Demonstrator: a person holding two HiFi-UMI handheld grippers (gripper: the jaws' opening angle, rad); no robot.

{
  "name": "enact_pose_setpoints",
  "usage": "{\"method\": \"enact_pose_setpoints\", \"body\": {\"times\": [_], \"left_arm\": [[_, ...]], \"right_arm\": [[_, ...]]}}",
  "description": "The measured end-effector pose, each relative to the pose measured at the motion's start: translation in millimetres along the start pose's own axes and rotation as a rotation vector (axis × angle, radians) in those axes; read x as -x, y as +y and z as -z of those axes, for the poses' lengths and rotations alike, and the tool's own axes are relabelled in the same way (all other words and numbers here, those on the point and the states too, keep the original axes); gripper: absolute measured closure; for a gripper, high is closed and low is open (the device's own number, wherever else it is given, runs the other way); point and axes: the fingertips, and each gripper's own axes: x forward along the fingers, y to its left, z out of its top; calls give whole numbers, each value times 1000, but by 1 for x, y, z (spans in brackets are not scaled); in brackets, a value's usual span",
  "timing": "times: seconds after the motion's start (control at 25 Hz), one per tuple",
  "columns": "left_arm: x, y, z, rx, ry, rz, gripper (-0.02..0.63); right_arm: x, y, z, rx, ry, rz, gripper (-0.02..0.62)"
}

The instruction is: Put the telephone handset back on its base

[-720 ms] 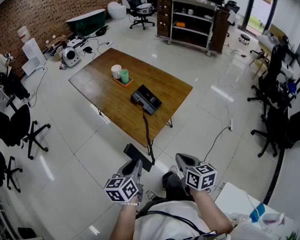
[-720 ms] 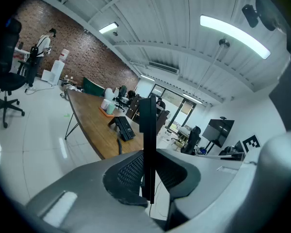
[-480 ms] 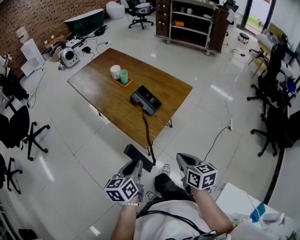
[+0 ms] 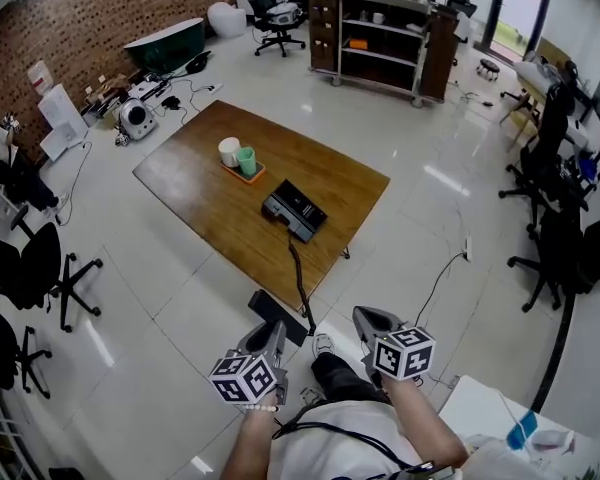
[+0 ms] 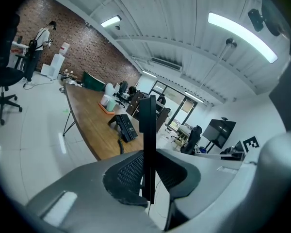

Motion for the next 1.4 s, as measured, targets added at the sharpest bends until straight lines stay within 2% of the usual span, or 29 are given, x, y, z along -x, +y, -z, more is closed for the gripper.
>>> {"method": "enact_pose_setpoints", "body": {"times": [0.6, 0.92, 1.2, 1.4], "left_arm": [[-73, 27, -50, 74, -1, 23, 537], [-111, 41, -74, 169, -5, 59, 537], [-146, 53, -75, 148, 41, 33, 537], [-168, 59, -84, 159, 46, 34, 537]], "right_arm": [[-63, -32, -56, -6, -11, -4, 583], [-89, -49, -77, -21, 1, -6, 583], [-110, -59, -89, -11, 25, 3, 583], [-126, -58, -104, 2, 20, -24, 583]]}}
